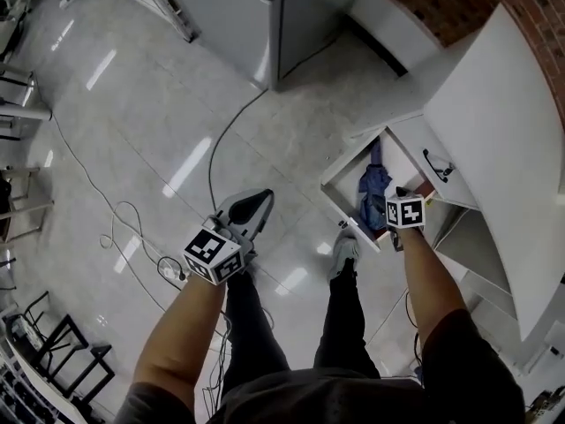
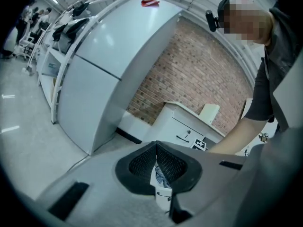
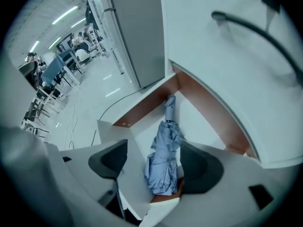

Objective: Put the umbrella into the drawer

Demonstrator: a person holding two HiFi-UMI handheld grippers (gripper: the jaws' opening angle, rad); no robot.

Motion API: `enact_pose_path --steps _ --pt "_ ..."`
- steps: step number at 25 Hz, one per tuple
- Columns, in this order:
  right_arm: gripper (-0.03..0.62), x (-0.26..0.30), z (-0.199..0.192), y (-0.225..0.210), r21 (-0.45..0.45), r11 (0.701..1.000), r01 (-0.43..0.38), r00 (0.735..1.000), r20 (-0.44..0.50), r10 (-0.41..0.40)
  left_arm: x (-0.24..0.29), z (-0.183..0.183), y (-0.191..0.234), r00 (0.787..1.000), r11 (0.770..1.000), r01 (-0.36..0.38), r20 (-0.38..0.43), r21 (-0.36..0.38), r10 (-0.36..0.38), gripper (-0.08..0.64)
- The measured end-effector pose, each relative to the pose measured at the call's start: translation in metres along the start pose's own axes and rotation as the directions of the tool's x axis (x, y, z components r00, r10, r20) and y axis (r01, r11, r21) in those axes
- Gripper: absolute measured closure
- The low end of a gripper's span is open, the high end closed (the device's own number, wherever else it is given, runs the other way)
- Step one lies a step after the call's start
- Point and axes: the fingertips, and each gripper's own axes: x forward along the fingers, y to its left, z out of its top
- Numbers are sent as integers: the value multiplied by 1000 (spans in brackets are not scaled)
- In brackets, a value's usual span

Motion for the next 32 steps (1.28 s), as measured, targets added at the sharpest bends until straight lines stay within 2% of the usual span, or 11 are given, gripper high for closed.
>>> enact_pose_path --steps 6,11,15,19,22,24,28,32 --pt "293 -93 31 40 -81 996 -46 996 71 51 -36 65 -42 1000 999 11 3 47 -11 561" --pt "336 -184 72 73 -128 987 -93 979 168 114 -70 128 -81 1000 998 4 27 69 -6 561" --pt "364 -262 112 99 -188 975 -121 951 260 168 -98 177 -112 999 994 -1 50 111 -5 560" --pt "398 -337 153 117 -251 959 -129 908 359 216 -118 220 -143 997 986 -3 83 167 -11 561" --pt "430 -396 176 130 -302 945 -128 865 432 255 -131 250 -172 993 977 4 112 215 -28 561" --pt "453 -434 195 138 -329 935 -134 824 487 290 -136 273 -188 990 967 3 134 256 -39 560" --pt "503 -507 223 152 -355 920 -165 719 596 358 -152 315 -216 979 948 8 190 319 -73 561" --pt "562 -568 246 167 -411 900 -147 614 675 409 -167 352 -229 966 945 -1 244 328 -84 560"
